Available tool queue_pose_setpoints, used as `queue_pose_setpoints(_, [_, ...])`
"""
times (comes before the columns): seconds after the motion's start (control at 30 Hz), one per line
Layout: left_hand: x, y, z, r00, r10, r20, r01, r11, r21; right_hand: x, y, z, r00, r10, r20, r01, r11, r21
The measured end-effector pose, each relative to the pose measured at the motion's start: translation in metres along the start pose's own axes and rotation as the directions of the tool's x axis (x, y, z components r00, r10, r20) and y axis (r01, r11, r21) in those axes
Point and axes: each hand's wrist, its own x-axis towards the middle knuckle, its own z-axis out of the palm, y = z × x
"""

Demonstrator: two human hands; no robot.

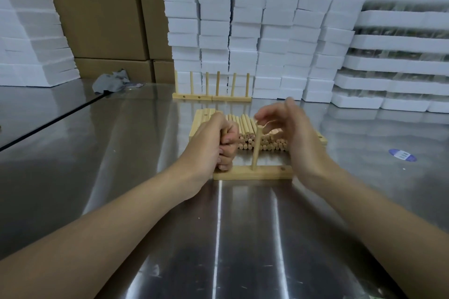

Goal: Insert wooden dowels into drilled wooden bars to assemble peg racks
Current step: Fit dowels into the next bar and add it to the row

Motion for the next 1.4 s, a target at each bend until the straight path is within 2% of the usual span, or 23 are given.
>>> queue_pose_setpoints(0.07, [0.002, 0.0, -0.01, 1.0, 0.012, -0.026, -0.012, 1.0, -0.012, 0.008, -0.002, -0.015, 0.985, -0.041, -0.165, 0.034, 0.998, -0.047])
queue_pose_setpoints(0.13, [0.004, -0.001, -0.019, 0.999, 0.013, -0.053, -0.014, 0.999, -0.031, 0.011, 0.004, -0.029, 0.966, -0.142, -0.217, 0.084, 0.963, -0.255])
queue_pose_setpoints(0.23, [0.007, -0.002, -0.026, 0.996, 0.029, -0.088, -0.033, 0.999, -0.04, 0.011, 0.018, -0.036, 0.957, -0.238, -0.163, 0.109, 0.821, -0.561])
queue_pose_setpoints(0.33, [0.008, -0.004, -0.027, 0.993, 0.05, -0.105, -0.054, 0.998, -0.028, 0.015, 0.027, -0.036, 0.965, -0.246, -0.087, 0.12, 0.713, -0.691])
queue_pose_setpoints(0.5, [0.006, -0.003, -0.026, 0.992, 0.065, -0.109, -0.067, 0.998, -0.016, 0.015, 0.041, -0.039, 0.991, -0.136, 0.014, 0.082, 0.508, -0.857])
queue_pose_setpoints(0.7, [0.007, -0.004, -0.027, 0.993, 0.065, -0.101, -0.068, 0.998, -0.02, 0.017, 0.041, -0.04, 0.988, -0.153, 0.008, 0.074, 0.428, -0.901])
queue_pose_setpoints(0.97, [0.007, -0.004, -0.027, 0.992, 0.057, -0.116, -0.059, 0.998, -0.015, 0.018, 0.036, -0.012, 0.95, -0.209, 0.23, 0.289, 0.325, -0.9])
queue_pose_setpoints(1.27, [0.008, -0.005, -0.026, 0.992, 0.056, -0.114, -0.058, 0.998, -0.017, 0.017, 0.035, -0.007, 0.929, -0.305, 0.21, 0.322, 0.385, -0.865])
queue_pose_setpoints(1.4, [0.007, -0.005, -0.027, 0.992, 0.06, -0.11, -0.062, 0.998, -0.021, 0.014, 0.029, -0.005, 0.911, -0.372, 0.179, 0.322, 0.371, -0.871])
